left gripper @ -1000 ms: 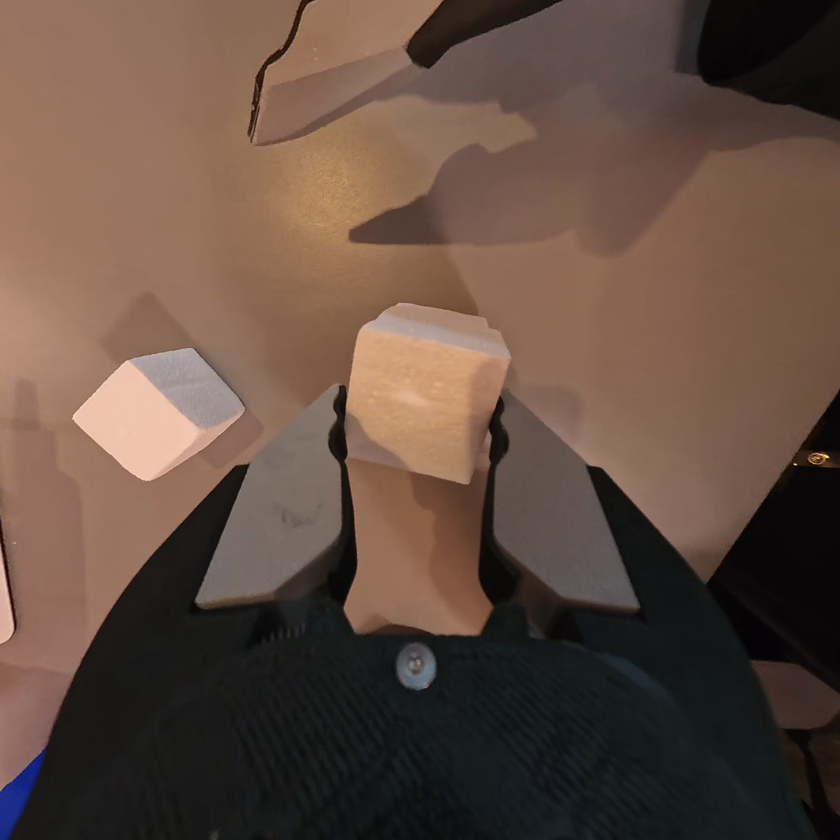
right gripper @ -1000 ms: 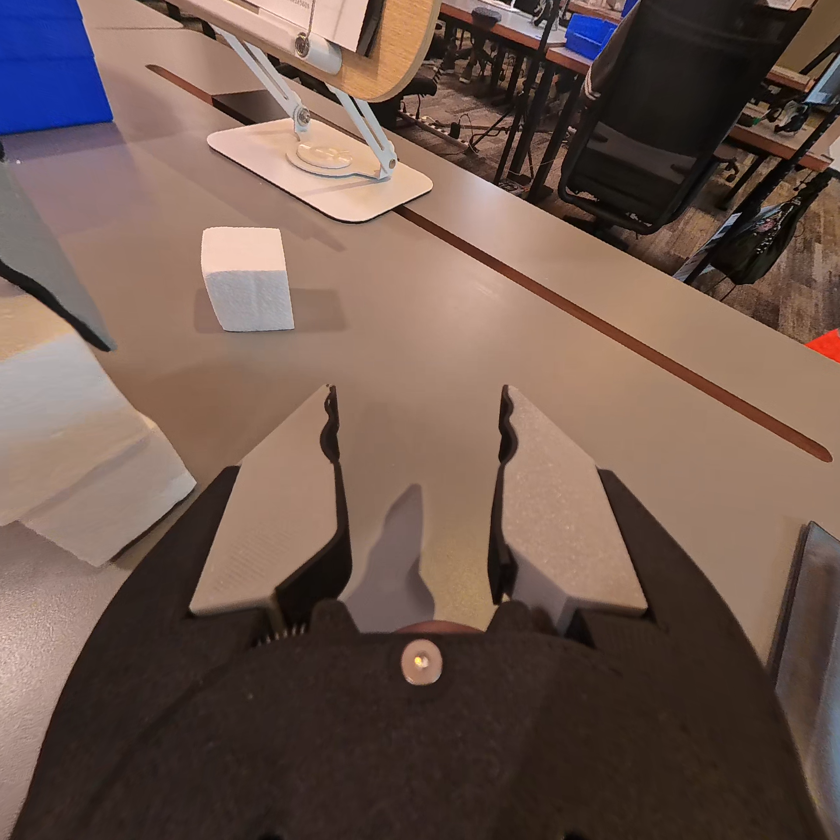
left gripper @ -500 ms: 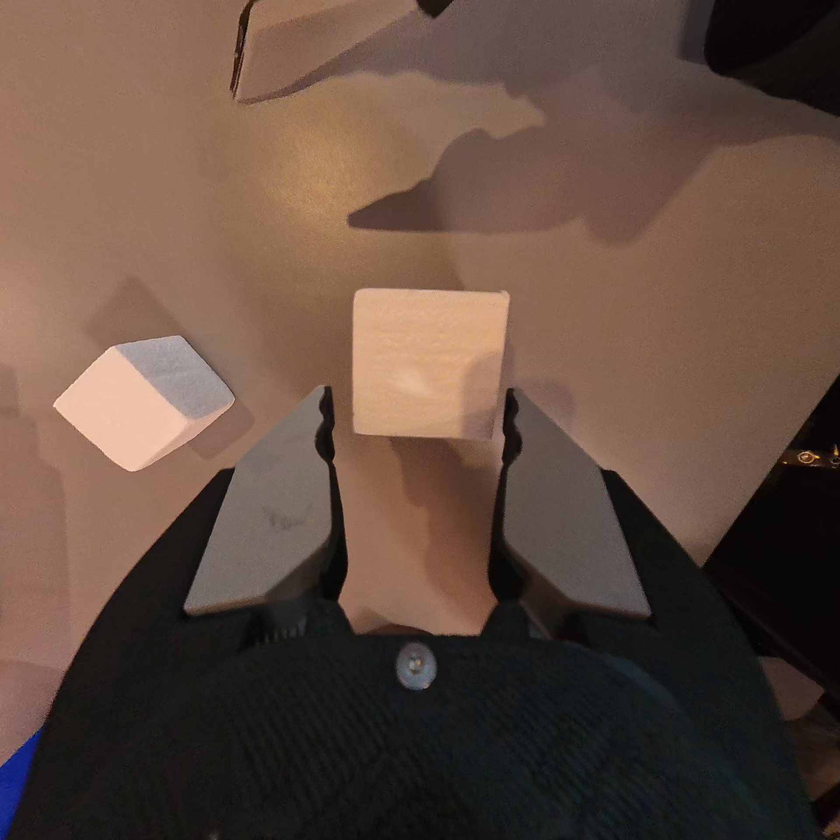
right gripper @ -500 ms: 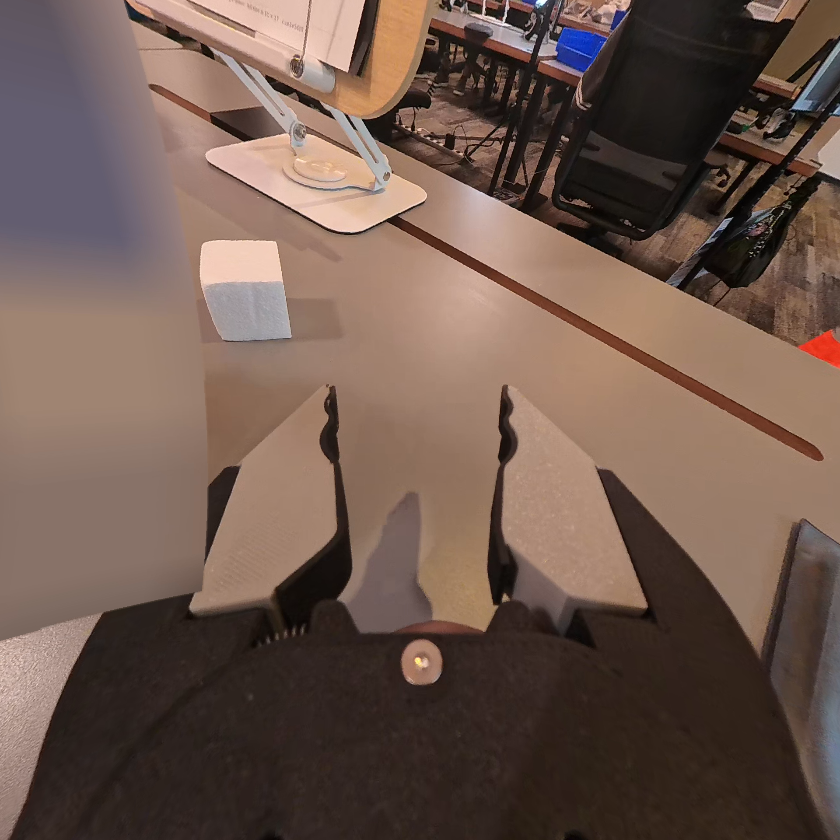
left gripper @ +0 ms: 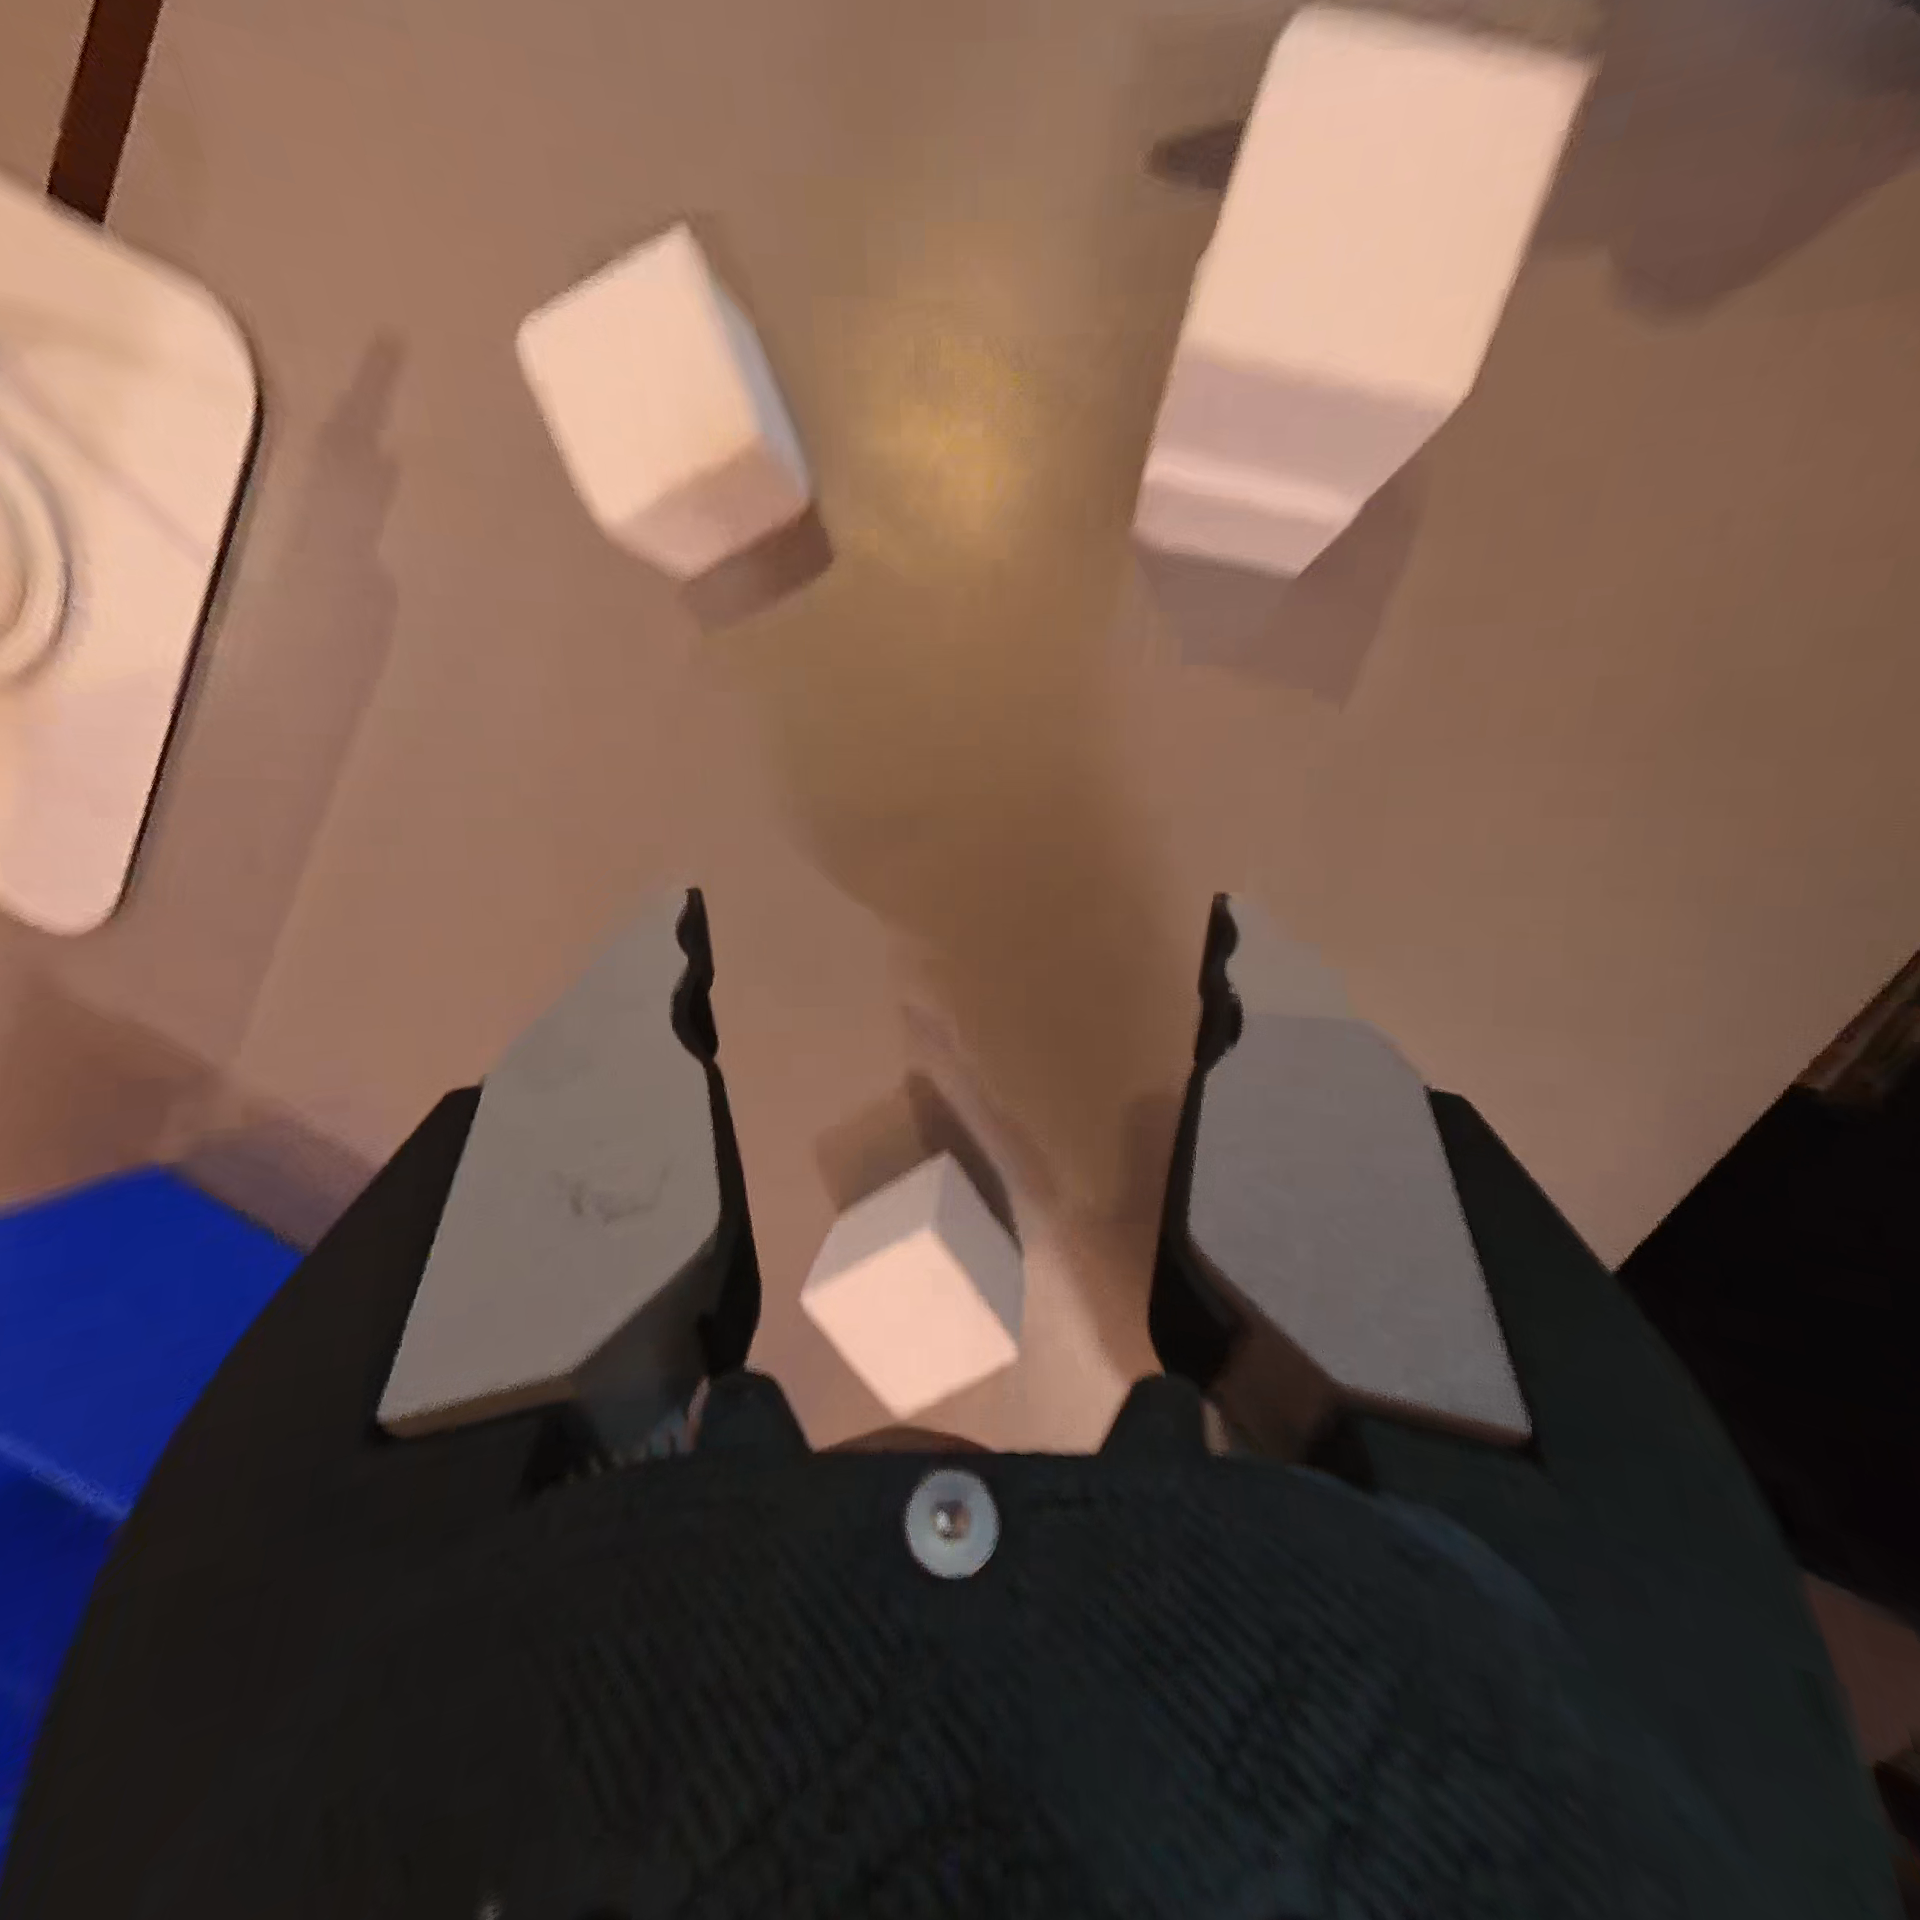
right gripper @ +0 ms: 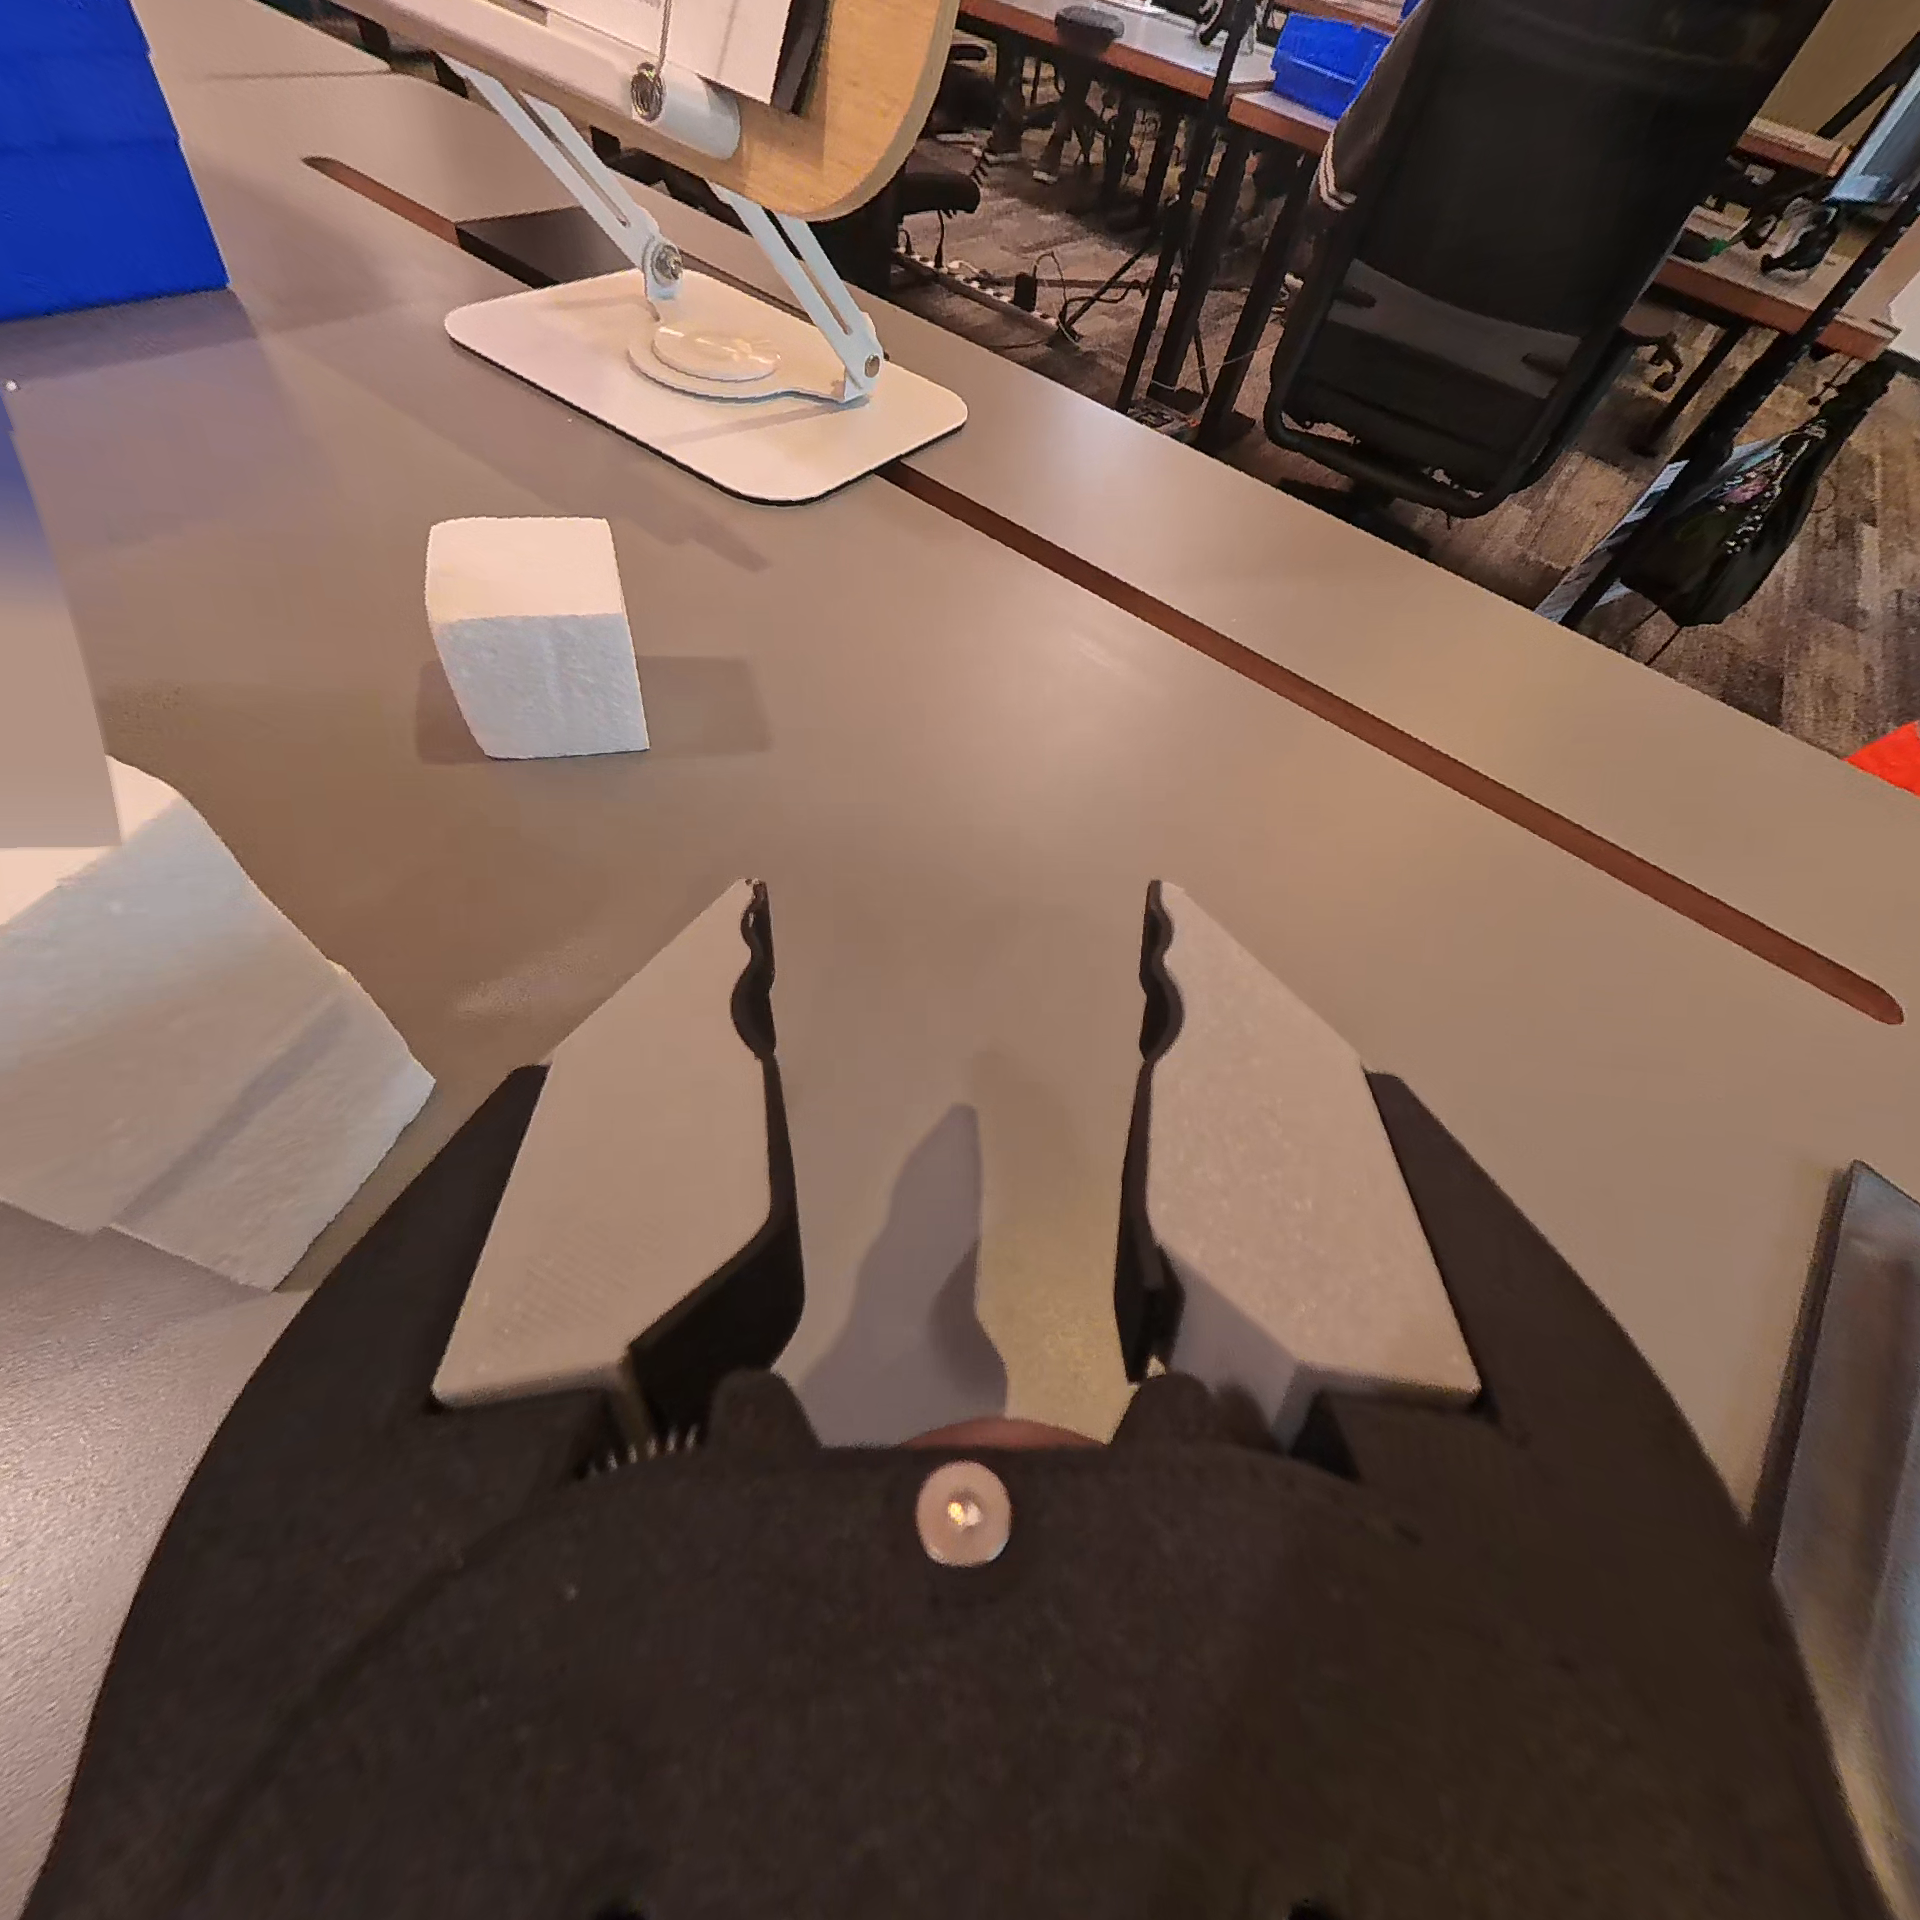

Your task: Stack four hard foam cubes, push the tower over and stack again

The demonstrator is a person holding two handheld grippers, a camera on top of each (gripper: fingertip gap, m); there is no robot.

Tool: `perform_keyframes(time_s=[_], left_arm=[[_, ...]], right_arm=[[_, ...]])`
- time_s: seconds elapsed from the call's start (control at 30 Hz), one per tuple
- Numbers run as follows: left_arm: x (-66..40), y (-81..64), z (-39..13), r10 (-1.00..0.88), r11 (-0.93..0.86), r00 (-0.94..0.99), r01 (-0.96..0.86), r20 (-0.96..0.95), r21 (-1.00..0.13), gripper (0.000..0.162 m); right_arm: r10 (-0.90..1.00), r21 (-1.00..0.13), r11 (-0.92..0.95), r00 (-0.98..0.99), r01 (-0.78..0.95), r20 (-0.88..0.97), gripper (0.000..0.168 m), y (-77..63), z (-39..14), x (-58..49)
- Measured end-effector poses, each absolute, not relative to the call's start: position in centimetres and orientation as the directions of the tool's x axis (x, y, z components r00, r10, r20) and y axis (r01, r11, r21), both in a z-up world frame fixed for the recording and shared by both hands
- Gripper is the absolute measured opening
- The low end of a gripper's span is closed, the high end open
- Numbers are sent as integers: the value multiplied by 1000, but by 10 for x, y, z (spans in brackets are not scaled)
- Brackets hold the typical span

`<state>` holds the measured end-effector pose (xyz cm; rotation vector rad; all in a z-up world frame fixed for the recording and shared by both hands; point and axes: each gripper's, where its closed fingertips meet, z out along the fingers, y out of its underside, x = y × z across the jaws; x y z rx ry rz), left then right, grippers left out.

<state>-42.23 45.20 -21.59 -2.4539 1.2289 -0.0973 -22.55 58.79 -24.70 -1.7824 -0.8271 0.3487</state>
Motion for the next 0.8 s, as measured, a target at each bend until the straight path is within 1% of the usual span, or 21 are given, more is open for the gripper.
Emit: perform_keyframes(time_s=[0.1,0.2,0.27,0.43,0.47,0.5,0.53,0.6,0.7,0.8], left_arm=[[-467,433,-230,-714,-618,687,-707,-131,-344,94],[-510,410,-257,-647,-692,744,-665,-167,-282,94],[-531,398,-272,-603,-732,778,-628,-179,-263,94],[-550,385,-293,-552,-782,829,-553,-93,-289,91],[-550,385,-295,-549,-785,833,-544,-74,-296,87],[-548,386,-297,-553,-786,832,-539,-47,-301,77],[-544,386,-299,-564,-784,825,-540,-12,-306,62],[-537,389,-299,-584,-774,811,-547,28,-319,61],[-525,399,-291,-629,-740,777,-588,27,-327,61],[-488,418,-265,-719,-643,694,-651,27,-403,61]], right_arm=[[685,-917,-160,710,366,164,69,586,-245,-227],[687,-912,-155,704,380,177,69,585,-247,-230],[690,-908,-157,701,388,180,69,585,-249,-231],[691,-905,-158,699,395,185,69,584,-251,-232],[691,-905,-157,699,395,185,69,584,-251,-232],[691,-905,-158,699,395,185,69,584,-251,-232],[691,-905,-158,699,396,185,69,584,-251,-232],[689,-905,-160,701,395,185,69,584,-252,-231],[688,-905,-161,702,394,183,69,585,-252,-231],[687,-903,-161,702,397,186,69,586,-252,-230]])
